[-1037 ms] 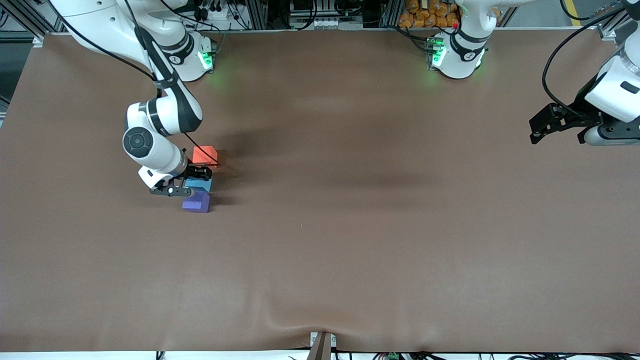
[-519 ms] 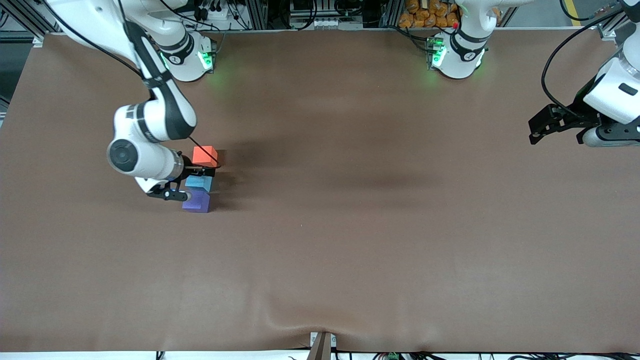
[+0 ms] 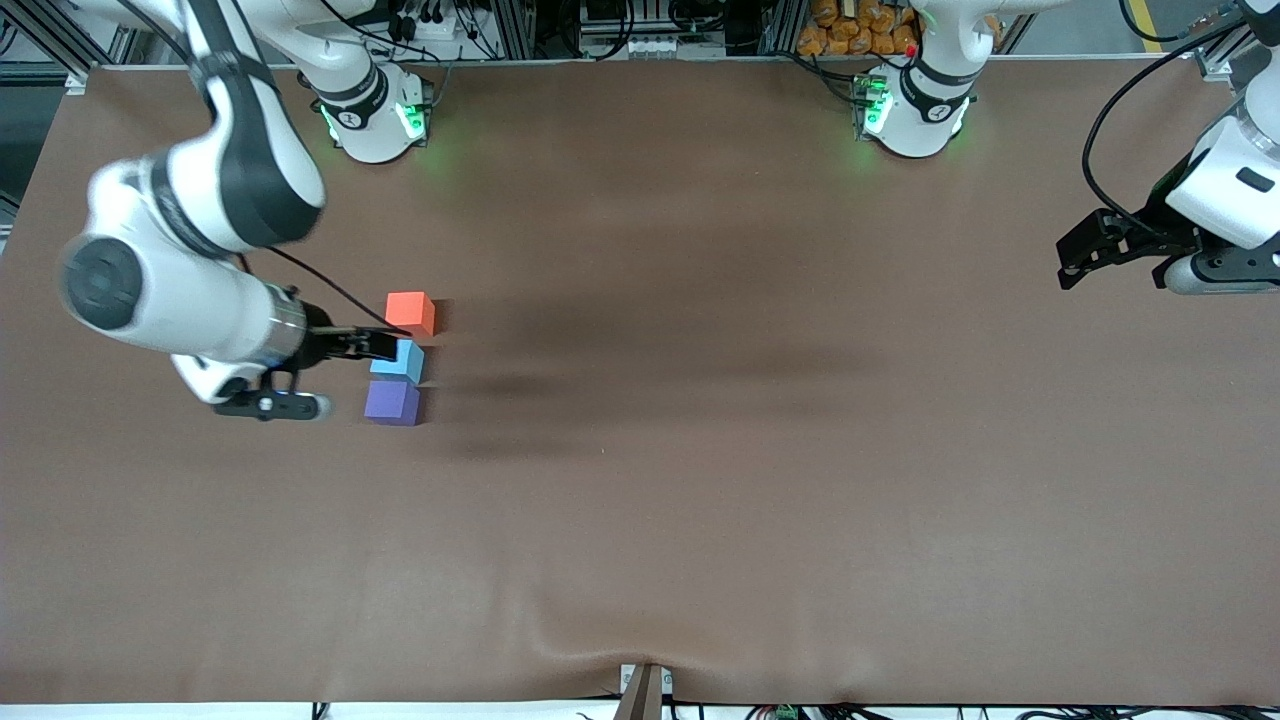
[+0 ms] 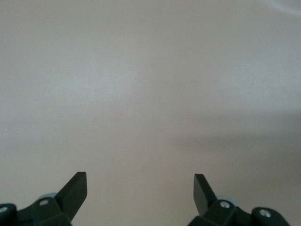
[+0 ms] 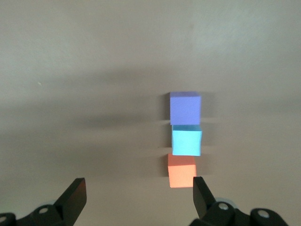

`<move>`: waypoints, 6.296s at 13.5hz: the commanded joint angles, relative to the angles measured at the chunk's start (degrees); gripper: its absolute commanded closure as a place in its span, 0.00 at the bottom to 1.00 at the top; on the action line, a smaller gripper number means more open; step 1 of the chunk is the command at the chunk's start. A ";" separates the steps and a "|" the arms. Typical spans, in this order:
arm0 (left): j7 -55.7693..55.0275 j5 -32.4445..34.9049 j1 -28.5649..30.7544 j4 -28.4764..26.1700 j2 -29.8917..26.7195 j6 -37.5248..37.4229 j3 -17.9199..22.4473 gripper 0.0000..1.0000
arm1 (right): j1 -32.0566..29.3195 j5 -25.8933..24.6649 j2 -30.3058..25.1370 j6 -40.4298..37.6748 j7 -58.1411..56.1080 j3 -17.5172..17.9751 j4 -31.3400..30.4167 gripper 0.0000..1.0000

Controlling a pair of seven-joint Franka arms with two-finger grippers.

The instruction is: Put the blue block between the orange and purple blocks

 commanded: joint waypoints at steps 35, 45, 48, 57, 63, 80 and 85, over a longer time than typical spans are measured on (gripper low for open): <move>-0.44 0.20 -0.10 -4.08 -4.69 -4.93 -1.83 0.00 | -7.22 -4.39 -18.00 -21.15 -14.98 -5.42 10.19 0.00; -0.26 -0.06 0.16 -0.04 -4.61 -5.45 -1.48 0.00 | -7.30 -3.60 -18.00 -21.23 -14.81 -5.33 10.19 0.00; -0.35 -0.06 0.25 1.02 -4.52 -5.54 -1.30 0.00 | -7.39 -3.52 -18.00 -21.23 -14.81 -5.33 10.19 0.00; 0.18 -0.06 0.25 1.64 -3.72 -5.54 -1.21 0.00 | -7.30 -3.52 -18.09 -21.23 -14.81 -5.41 10.19 0.00; -0.09 -0.06 0.07 0.93 -3.29 -6.16 -1.21 0.00 | -6.95 -3.78 -18.01 -21.15 -14.81 -5.42 10.19 0.00; -0.17 -0.06 -0.01 1.20 -3.46 -6.33 -1.74 0.00 | -4.93 -5.19 -9.57 -21.59 -14.19 -5.77 9.31 0.00; -0.70 -0.06 0.07 -2.92 -7.67 -6.42 -2.44 0.00 | -4.84 -5.19 -15.87 -13.71 -14.11 -5.77 -1.18 0.00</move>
